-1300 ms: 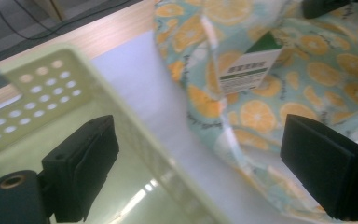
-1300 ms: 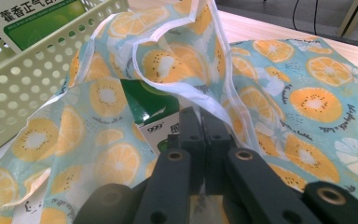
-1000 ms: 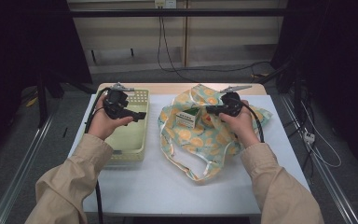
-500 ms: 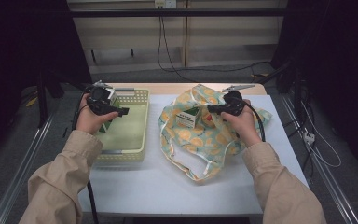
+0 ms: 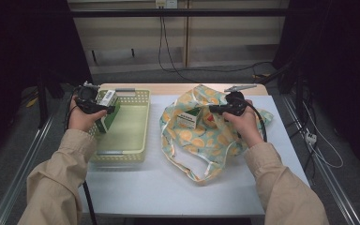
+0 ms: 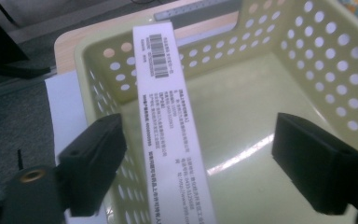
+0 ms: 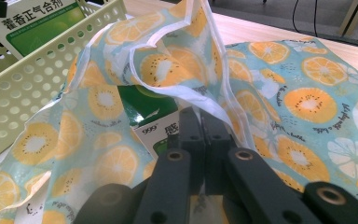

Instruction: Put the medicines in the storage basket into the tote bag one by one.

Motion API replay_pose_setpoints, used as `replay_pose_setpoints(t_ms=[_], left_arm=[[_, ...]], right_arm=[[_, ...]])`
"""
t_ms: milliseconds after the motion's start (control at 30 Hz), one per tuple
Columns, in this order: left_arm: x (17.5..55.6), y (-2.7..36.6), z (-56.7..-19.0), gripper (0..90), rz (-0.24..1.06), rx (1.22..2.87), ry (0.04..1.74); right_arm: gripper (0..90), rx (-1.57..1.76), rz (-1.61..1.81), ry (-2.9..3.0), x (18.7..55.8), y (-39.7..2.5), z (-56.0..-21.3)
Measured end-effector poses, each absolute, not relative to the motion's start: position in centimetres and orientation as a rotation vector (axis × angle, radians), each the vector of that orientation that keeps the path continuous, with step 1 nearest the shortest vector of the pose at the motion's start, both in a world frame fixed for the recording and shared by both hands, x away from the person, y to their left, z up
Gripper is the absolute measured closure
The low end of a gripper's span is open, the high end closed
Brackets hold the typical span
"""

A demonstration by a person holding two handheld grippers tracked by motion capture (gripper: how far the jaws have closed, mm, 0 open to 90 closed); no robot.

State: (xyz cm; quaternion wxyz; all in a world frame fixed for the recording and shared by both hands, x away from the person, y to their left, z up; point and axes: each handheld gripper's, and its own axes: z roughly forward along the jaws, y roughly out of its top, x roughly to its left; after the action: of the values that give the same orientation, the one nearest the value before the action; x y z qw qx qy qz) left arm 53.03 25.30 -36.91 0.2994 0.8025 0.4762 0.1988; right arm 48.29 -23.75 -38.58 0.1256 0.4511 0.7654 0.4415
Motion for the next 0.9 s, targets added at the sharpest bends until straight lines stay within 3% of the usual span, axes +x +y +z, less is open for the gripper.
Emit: replay_pose_setpoints(t_ms=[267,467,533,567,900], left_arm=[[53.3,24.7,-37.7,53.0,0.489,2.155,1.314],[53.2,23.2,-38.0,53.2,0.476,2.193,1.337],[53.0,22.9,-37.6,58.7,0.524,2.201,1.332],[53.0,23.0,-37.4,62.7,0.482,2.18,1.342],[51.5,21.9,-33.9,62.9,0.41,2.15,1.221]], right_arm=[[89.6,1.311,1.288,2.231,48.3,-23.6,-38.6],[89.6,1.314,1.285,2.225,48.3,-24.0,-38.5],[89.6,1.316,1.286,2.222,48.2,-24.1,-38.5],[89.6,1.315,1.287,2.221,48.2,-24.1,-38.4],[89.7,1.319,1.284,2.21,48.2,-24.7,-38.2]])
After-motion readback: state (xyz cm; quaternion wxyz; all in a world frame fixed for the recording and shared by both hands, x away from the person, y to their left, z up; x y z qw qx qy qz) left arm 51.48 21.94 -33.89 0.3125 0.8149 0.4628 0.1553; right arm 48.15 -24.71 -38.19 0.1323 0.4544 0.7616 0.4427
